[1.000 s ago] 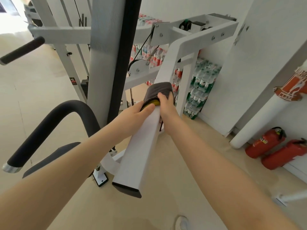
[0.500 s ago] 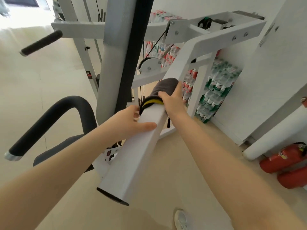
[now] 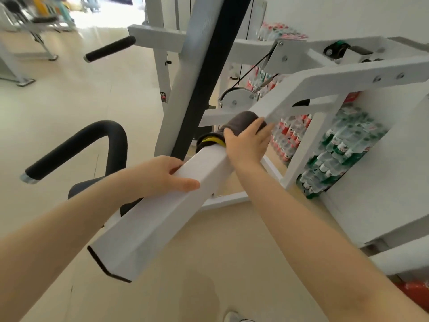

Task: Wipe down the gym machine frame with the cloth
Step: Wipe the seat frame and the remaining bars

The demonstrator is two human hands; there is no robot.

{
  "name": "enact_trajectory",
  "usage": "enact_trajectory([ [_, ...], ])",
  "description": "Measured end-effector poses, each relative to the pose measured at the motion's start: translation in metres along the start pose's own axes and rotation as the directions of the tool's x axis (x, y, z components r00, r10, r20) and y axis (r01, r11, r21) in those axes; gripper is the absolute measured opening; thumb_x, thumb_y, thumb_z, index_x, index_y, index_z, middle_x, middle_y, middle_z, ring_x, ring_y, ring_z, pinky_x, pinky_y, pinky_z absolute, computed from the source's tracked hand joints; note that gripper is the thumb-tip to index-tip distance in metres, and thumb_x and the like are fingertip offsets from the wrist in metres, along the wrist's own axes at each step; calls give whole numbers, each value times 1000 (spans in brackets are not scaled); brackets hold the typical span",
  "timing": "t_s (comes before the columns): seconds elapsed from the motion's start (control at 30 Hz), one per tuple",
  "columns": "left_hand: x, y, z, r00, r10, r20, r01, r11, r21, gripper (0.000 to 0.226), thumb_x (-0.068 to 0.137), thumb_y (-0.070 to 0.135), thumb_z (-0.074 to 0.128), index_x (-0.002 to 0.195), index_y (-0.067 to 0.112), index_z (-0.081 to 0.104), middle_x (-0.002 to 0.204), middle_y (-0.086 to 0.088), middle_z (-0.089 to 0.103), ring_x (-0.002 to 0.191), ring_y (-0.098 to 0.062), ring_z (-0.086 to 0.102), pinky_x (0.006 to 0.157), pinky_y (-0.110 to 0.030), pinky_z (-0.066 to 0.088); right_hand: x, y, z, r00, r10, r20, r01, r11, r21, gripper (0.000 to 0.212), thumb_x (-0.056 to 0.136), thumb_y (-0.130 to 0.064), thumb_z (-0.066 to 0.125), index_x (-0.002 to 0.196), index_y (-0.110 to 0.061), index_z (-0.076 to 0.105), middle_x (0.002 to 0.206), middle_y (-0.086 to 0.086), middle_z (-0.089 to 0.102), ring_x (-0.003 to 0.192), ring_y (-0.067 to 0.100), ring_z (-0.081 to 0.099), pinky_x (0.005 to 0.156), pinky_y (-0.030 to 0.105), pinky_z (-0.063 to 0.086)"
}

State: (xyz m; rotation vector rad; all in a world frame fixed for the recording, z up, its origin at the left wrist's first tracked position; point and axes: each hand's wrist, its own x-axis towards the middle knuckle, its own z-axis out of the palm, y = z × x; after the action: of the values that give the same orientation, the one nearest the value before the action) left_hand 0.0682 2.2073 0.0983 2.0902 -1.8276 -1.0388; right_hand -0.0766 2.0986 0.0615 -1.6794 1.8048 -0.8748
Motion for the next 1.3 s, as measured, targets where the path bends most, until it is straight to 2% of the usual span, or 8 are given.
enact_trajectory([
  [0.07, -3, 2, 4, 999, -29, -34, 28, 999, -27, 33, 76, 51, 61, 98, 28, 54, 93, 6, 62, 81, -9, 59, 61, -19, 44, 4, 9, -5, 960, -280, 18, 273, 918, -286, 78, 90, -50, 42, 150, -20, 1, 155, 7, -19, 141, 30, -17, 110, 45, -14],
  [0.17, -6, 8, 8, 991, -53, -123, 45, 997, -69, 41, 72, 51, 65, 104, 31, 49, 99, 10, 60, 85, -9, 58, 67, -22, 45, 8, 23, -30, 641, -722, 260, 761, 554, -336, 54, 89, -49, 34, 139, -29, 41, 157, 1, 12, 144, 26, -7, 106, 42, -23],
  [0.37, -1, 21, 24, 921, 72, -383, 9, 979, 206, 42, 72, 49, 66, 102, 24, 51, 78, 12, 53, 71, -7, 48, 58, -22, 33, 20, 19, -38, 235, -823, 517, 970, 169, -172, 50, 89, -42, 38, 129, -15, 53, 126, 4, 56, 119, 23, 45, 101, 35, 28],
  [0.57, 9, 43, 28, 910, 31, -414, 58, 978, 202, 62, 73, 50, 63, 125, 23, 44, 112, 3, 58, 89, -14, 49, 75, -29, 41, 67, 17, -37, 464, -809, 361, 883, 390, -261, 48, 90, -39, 24, 101, -15, 64, 100, 5, 64, 98, 22, 54, 86, 32, 35],
  [0.73, 17, 50, 26, 926, 12, -377, 74, 974, 213, 57, 77, 50, 62, 122, 20, 44, 112, 0, 56, 91, -15, 50, 76, -29, 41, 106, 14, -38, 760, -577, 299, 634, 557, -537, 39, 96, -33, 31, 114, -20, 63, 135, 6, 49, 130, 23, 34, 113, 43, 9],
  [0.87, 21, 43, 17, 937, 47, -346, 27, 978, 205, 61, 71, 54, 64, 120, 23, 46, 115, 4, 57, 93, -15, 49, 77, -31, 42, 58, 9, -33, 456, -794, 402, 890, 413, -193, 42, 94, -31, 33, 124, -15, 58, 133, 6, 54, 127, 22, 44, 106, 32, 23],
  [1.0, 34, 42, 8, 948, 121, -295, -32, 956, 290, 65, 66, 60, 66, 115, 20, 50, 105, 3, 60, 84, -14, 50, 72, -28, 42, 30, 18, -36, 379, -820, 429, 923, 372, -104, 45, 92, -37, 29, 116, -16, 62, 118, 0, 64, 115, 19, 53, 101, 30, 26],
  [1.3, 56, 42, 9, 928, 203, -313, -107, 949, 298, 71, 67, 62, 62, 126, 30, 41, 111, 9, 54, 84, -10, 43, 71, -27, 37, 112, 30, -48, 733, -636, 241, 680, 704, -208, 35, 100, -28, 34, 122, -21, 61, 128, 0, 57, 121, 17, 43, 107, 36, 25],
])
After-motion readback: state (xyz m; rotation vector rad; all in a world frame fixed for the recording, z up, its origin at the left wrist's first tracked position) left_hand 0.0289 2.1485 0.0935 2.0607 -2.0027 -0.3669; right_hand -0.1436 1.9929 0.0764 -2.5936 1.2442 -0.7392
